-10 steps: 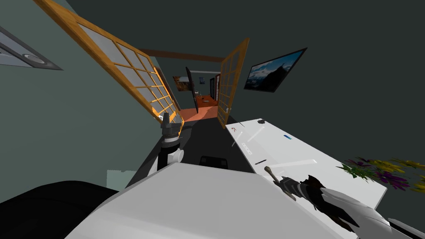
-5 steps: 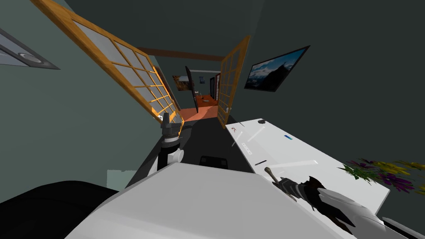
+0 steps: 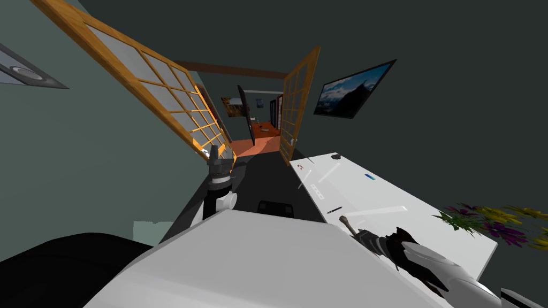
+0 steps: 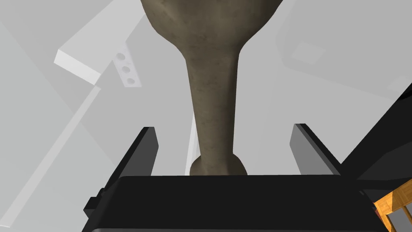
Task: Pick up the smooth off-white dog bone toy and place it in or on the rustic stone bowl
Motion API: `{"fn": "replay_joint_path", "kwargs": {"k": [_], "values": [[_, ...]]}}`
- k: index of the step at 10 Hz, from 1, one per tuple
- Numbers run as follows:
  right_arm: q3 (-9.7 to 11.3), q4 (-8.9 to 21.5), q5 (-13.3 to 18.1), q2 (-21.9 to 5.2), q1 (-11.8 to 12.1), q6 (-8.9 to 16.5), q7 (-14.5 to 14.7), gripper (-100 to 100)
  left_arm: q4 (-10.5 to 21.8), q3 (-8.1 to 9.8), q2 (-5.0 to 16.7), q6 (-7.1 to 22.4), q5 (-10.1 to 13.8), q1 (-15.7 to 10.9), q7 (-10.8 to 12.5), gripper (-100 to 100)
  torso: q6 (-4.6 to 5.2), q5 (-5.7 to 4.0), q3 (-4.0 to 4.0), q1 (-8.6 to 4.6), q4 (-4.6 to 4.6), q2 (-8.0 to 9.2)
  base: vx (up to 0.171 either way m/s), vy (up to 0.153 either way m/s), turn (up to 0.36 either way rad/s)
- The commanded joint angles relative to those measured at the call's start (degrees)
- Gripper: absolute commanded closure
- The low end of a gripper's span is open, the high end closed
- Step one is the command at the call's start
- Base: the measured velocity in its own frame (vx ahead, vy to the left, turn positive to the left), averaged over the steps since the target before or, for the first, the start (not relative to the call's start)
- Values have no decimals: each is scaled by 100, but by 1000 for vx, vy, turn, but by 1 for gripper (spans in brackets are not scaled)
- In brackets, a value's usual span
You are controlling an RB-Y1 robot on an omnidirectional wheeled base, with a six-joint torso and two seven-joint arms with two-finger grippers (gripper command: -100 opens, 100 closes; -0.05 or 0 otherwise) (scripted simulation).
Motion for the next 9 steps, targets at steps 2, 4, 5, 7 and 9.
{"fn": "replay_joint_path", "kwargs": {"k": [2, 4, 5, 7, 9], "values": [[-286, -457, 421, -13, 230, 203, -318, -100, 0, 0, 0, 0, 0, 0, 0, 0, -1, 1, 1, 1, 0, 2, 10, -21, -12], [-483, -661, 715, 13, 349, 293, -485, -100, 0, 0, 0, 0, 0, 0, 0, 0, -1, 0, 2, 1, 1, 3, 9, -24, -13], [-483, -661, 796, 13, 349, 293, -485, -100, 0, 0, 0, 0, 0, 0, 0, 0, 0, 0, 1, -1, 1, 2, 13, -20, -7], [-680, -864, 1089, 38, 467, 384, -651, -100, 0, 0, 0, 0, 0, 0, 0, 0, 0, 0, 1, 0, 0, 1, 14, -23, -12], [-876, -1068, 1382, 64, 586, 475, -818, -100, 0, 0, 0, 0, 0, 0, 0, 0, -1, 1, 0, 1, 0, 1, 14, -20, -11]]}}
